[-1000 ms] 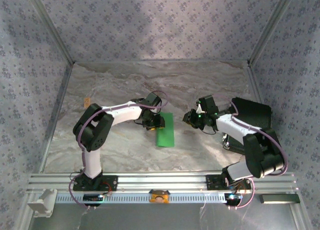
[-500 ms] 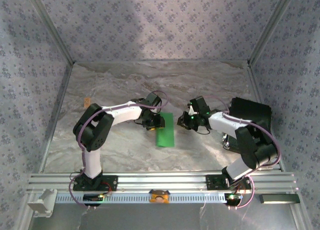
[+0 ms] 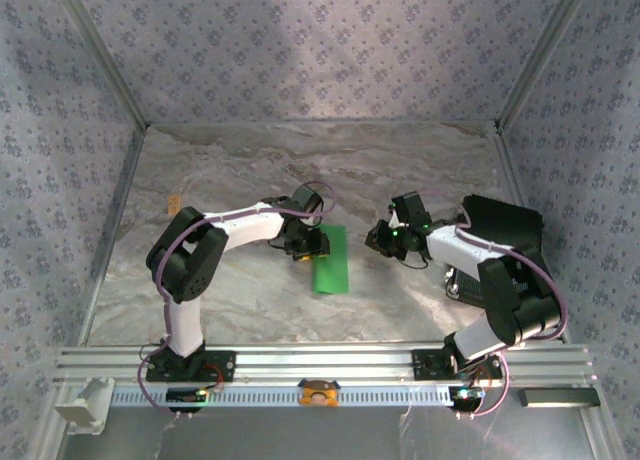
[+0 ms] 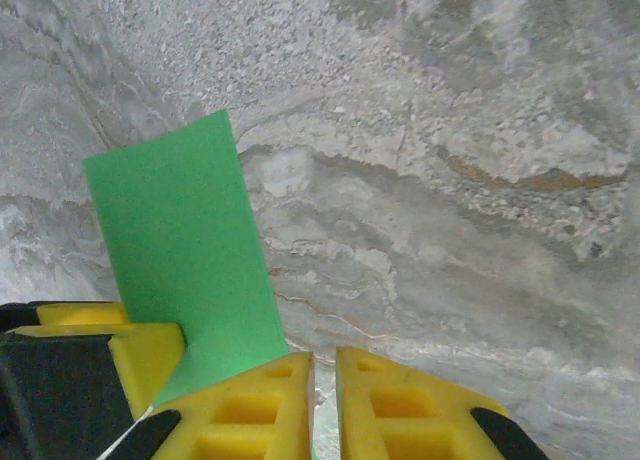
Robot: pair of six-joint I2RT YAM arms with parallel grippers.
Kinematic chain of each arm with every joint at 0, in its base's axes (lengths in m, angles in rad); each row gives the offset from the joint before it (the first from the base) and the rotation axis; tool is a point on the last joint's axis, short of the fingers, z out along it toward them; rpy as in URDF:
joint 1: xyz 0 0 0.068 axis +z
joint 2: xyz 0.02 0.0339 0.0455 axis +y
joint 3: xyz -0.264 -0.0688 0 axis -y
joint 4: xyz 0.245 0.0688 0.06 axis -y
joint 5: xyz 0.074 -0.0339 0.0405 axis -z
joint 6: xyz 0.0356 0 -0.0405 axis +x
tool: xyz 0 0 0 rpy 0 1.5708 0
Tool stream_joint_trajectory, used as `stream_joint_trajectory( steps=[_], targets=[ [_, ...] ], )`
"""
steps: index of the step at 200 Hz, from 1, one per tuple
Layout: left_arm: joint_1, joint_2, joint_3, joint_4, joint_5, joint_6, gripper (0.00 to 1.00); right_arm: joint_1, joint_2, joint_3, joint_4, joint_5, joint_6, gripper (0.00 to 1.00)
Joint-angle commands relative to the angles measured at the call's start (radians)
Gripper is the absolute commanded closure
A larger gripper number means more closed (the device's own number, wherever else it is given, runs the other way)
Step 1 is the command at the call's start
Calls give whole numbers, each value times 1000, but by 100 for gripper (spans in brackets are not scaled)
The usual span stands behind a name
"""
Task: Fold a paper plane with a square sheet of paper (pick it up from the middle)
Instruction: Hold the square sheet of paper at the center of the table.
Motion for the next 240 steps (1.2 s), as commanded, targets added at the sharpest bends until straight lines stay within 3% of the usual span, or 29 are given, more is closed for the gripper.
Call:
stream_joint_trajectory(
  steps=[1, 53, 114, 240],
  targets=[
    [-16, 123, -33, 93, -27, 6, 56, 0, -19, -20, 0, -2, -11, 84],
    [-15, 125, -32, 87, -31, 7, 56, 40, 24, -2, 87, -72, -29, 87],
    [-20, 128, -32, 90, -35, 4, 56, 135, 146, 66, 99, -84, -30, 100],
    [-25, 145, -28, 83, -36, 6, 57, 191, 260, 102, 114, -128, -41, 100]
  ],
)
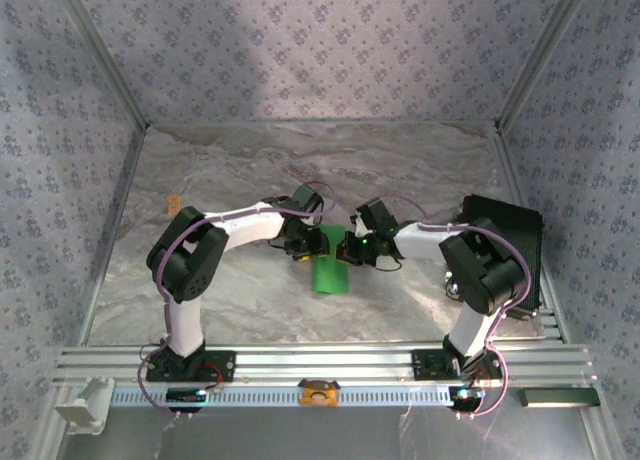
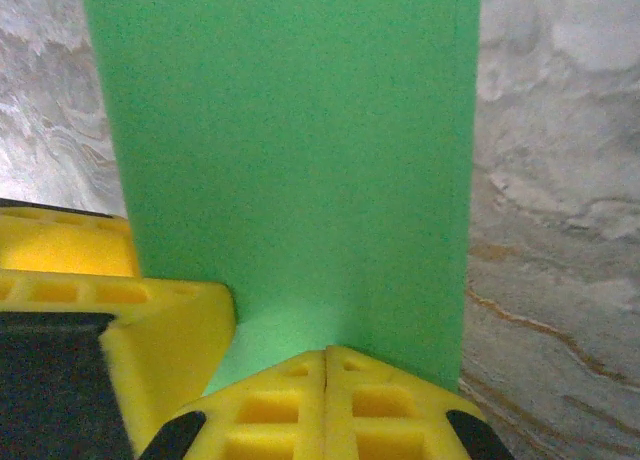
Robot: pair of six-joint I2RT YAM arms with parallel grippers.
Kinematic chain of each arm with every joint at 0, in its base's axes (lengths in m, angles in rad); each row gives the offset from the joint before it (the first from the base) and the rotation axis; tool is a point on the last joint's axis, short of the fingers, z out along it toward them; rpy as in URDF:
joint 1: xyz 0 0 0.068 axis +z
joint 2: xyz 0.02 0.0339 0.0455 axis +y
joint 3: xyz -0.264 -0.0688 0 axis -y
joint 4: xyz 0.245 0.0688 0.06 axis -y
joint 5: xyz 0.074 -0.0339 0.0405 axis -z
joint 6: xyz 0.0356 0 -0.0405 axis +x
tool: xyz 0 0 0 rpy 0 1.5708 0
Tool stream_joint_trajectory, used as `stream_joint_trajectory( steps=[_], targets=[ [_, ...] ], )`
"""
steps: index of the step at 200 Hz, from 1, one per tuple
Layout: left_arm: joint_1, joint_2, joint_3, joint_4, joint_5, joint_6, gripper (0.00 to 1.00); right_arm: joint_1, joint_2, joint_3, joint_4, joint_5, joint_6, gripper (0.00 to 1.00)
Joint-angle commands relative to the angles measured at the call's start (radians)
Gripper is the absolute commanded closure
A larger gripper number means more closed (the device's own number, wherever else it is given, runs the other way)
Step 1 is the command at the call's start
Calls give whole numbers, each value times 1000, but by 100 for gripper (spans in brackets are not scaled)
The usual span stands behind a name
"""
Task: Fold a paper plane with a square sheet of paper (pick it up from the middle)
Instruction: Hold the square sheet of paper at the center of the table.
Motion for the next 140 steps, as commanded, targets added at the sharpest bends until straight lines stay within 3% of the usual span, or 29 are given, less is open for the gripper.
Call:
stream_joint_trajectory(
  steps=[1, 34, 71, 140],
  targets=[
    [-25, 130, -35, 90, -35, 5, 57, 7, 18, 19, -23, -9, -19, 100],
    [-26, 130, -30, 89, -35, 6, 57, 2, 34, -2, -140, 65, -109, 100],
    [-23, 87, -12, 54, -29, -22, 56, -24, 47, -1, -187, 47, -228, 100],
    [20, -182, -38, 133, 59, -89, 43, -85, 76, 55, -237, -43, -328, 100]
  ],
)
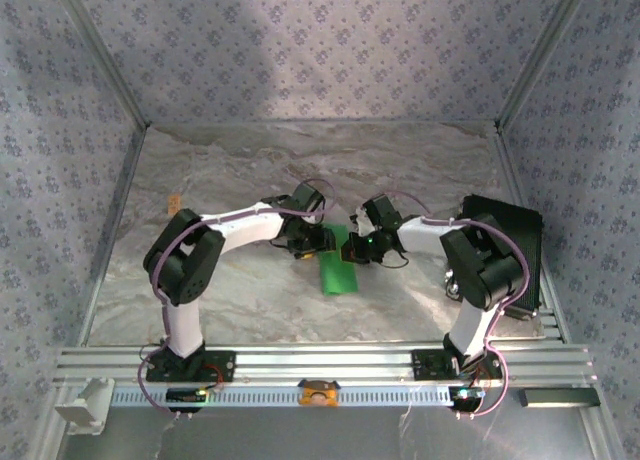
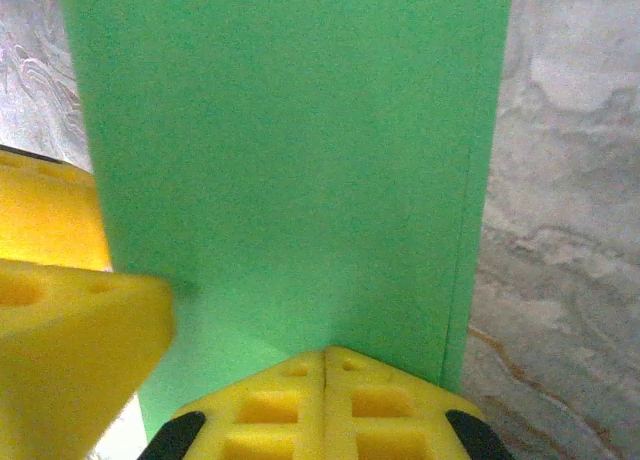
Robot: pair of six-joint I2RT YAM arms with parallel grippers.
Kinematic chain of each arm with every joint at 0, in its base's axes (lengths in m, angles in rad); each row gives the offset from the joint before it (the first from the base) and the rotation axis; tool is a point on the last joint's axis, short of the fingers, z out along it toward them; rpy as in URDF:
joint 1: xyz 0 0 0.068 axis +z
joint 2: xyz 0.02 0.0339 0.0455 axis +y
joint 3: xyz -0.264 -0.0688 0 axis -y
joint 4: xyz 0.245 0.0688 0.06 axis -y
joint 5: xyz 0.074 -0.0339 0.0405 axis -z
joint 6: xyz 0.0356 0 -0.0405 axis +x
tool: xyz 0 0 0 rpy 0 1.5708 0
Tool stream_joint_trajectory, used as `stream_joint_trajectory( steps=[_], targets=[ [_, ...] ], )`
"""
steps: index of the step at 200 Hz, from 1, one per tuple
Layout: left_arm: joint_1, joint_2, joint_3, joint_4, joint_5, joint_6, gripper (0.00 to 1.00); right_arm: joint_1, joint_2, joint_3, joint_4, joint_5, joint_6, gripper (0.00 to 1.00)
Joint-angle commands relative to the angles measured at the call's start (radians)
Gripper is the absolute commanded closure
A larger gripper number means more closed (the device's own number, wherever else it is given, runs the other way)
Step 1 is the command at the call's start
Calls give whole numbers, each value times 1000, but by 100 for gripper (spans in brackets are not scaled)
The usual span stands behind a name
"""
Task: Fold a paper plane with a square sheet of paper (pick it up from the middle)
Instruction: Hold the square sheet of paper at the center of the table.
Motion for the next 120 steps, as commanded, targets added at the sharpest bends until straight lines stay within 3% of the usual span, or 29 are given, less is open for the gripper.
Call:
stream_joint_trajectory(
  steps=[1, 21, 39, 57, 120],
  targets=[
    [26, -114, -33, 90, 54, -36, 43, -16, 47, 12, -120, 26, -64, 100],
    [56, -153, -94, 212, 151, -74, 54, -19, 50, 13, -127, 31, -67, 100],
    [69, -155, -125, 297, 228, -96, 70, -24, 52, 13, -125, 21, -64, 100],
    [71, -135, -125, 311, 261, -105, 100, -24, 52, 9, -124, 26, -57, 100],
    [73, -46, -142, 375, 337, -135, 100, -27, 51, 7, -124, 33, -53, 100]
  ],
)
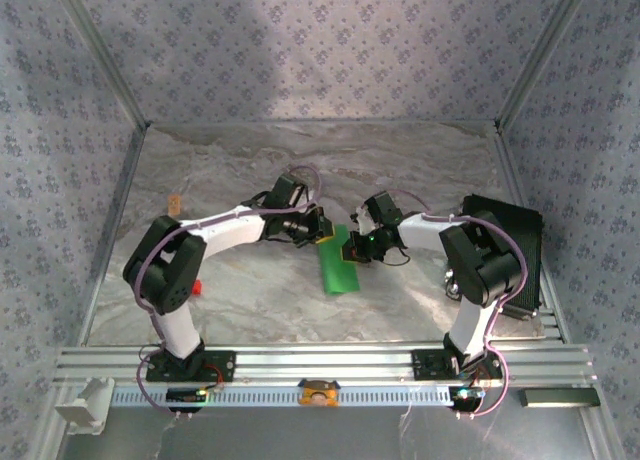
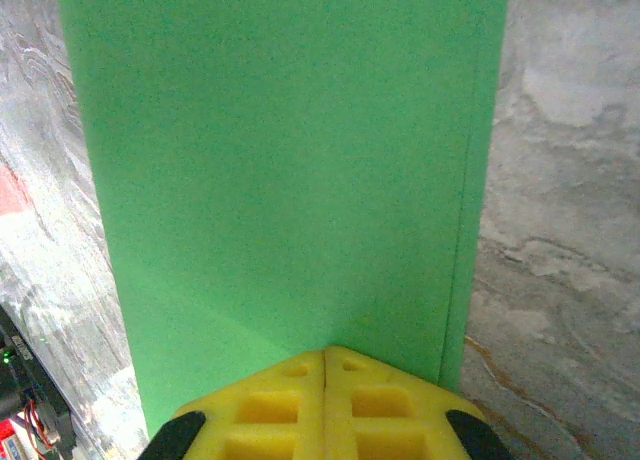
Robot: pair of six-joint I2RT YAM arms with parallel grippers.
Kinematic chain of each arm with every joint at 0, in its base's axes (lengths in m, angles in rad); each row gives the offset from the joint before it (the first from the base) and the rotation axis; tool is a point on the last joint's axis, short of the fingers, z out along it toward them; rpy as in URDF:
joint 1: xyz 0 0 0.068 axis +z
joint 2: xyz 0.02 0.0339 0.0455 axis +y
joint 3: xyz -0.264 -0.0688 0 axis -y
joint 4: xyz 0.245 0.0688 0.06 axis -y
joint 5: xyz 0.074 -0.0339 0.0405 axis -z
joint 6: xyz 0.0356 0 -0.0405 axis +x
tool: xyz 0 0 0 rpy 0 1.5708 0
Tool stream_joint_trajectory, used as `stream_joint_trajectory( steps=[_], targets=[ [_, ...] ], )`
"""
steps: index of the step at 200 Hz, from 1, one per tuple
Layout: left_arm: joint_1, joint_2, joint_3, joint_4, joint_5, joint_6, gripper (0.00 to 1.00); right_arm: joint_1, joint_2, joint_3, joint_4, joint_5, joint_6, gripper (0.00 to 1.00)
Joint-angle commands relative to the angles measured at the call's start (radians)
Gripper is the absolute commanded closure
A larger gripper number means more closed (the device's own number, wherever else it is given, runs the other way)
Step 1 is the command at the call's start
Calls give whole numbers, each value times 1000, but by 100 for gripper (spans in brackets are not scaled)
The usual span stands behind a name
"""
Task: Fold a paper plane with a square sheet of paper (pick it up from the middle)
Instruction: Hold the square sheet of paper at the center of the table, then first fold the square sheet of paper in half at the center of the table.
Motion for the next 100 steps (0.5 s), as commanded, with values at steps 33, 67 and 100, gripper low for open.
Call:
stream_joint_trajectory(
  steps=[33, 67, 100],
  targets=[
    [0, 78, -23, 10, 41, 3, 100, -11, 32, -23, -81, 70, -6, 100],
    [4, 91, -45, 15, 33, 19, 100, -11, 31, -35, -65, 65, -2, 100],
    [12, 94, -62, 19, 26, 37, 100, -11, 33, -40, -61, 66, -2, 100]
  ],
)
